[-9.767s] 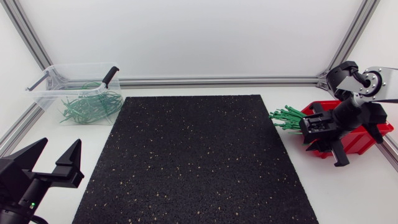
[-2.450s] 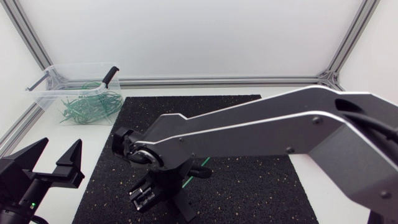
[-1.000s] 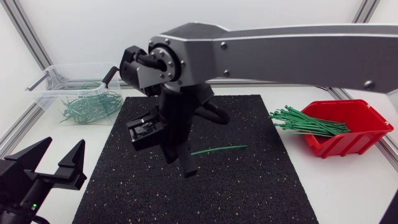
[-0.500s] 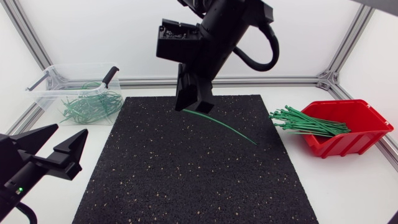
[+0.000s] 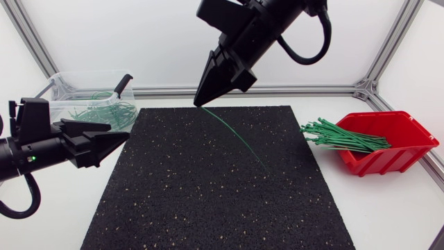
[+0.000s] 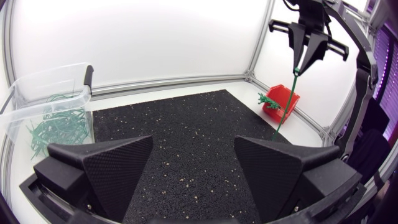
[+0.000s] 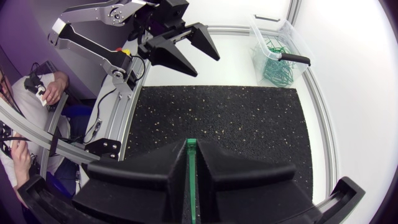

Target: Take a green cable tie from the red box, thread the tail through the head to close it, then place it in the transparent bin on the left.

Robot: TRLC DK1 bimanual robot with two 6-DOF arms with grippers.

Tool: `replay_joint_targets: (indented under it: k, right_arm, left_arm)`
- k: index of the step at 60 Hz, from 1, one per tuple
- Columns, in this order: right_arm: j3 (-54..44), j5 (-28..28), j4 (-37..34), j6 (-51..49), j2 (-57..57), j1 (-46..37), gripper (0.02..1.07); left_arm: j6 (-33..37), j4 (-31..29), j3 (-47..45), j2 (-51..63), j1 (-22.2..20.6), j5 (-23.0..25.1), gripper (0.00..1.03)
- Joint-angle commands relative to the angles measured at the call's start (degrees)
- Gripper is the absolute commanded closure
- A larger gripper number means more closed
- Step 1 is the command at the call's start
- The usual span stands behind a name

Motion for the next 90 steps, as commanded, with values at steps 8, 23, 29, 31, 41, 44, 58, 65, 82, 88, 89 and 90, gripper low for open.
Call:
replay_joint_targets:
  k: [8, 23, 29, 31, 41, 44, 58, 65, 82, 88, 89, 90]
  right_arm:
    - [1.8, -5.5, -0.7, -0.5, 3.6, -1.3, 1.02]
    - [1.5, -10.4, -1.2, -1.8, 5.8, -1.1, 1.02]
    - [1.0, -12.4, -2.0, -2.7, 6.0, -0.4, 1.02]
    - [0.8, -13.4, -2.0, -2.8, 6.0, -0.1, 1.02]
    - [-2.2, -16.9, -2.0, -4.1, 5.5, 1.2, 1.02]
    - [-3.1, -18.0, -2.0, -4.8, 5.2, 1.5, 1.02]
    - [-4.4, -23.4, -4.2, -9.0, 5.1, 1.9, 1.02]
    - [-4.7, -25.5, -5.2, -10.5, 5.3, 2.2, 1.02]
    - [-5.7, -31.0, -12.6, -20.4, 7.7, 3.3, 1.02]
    - [-5.0, -32.6, -16.2, -24.6, 9.6, 3.3, 1.02]
    - [-4.9, -33.0, -16.6, -25.3, 9.9, 3.3, 1.02]
    - [-4.9, -33.2, -17.0, -25.9, 10.2, 3.3, 1.02]
  left_arm:
    - [15.2, -0.8, 1.7, 0.7, -5.9, 1.0, 0.12]
    - [21.9, -0.1, 3.4, 8.6, -8.4, 10.9, 0.12]
    - [24.4, -0.1, 5.1, 12.4, -8.3, 16.0, 0.12]
    - [25.0, -0.1, 5.5, 13.2, -8.4, 17.4, 0.12]
    - [26.5, 1.9, 6.2, 14.4, -8.7, 22.6, 0.12]
    - [26.5, 3.2, 6.1, 14.4, -8.8, 24.0, 0.12]
    - [26.4, 6.4, 5.7, 16.7, -9.1, 32.0, 0.12]
    - [26.5, 7.8, 6.4, 18.7, -9.8, 34.1, 0.12]
    - [26.1, 7.9, 8.3, 20.1, -12.2, 38.8, 0.12]
    - [25.9, 8.0, 8.6, 20.7, -12.7, 41.0, 0.12]
    - [25.6, 7.9, 8.7, 20.8, -12.7, 41.4, 0.12]
    - [25.5, 8.0, 8.7, 20.8, -12.7, 41.8, 0.12]
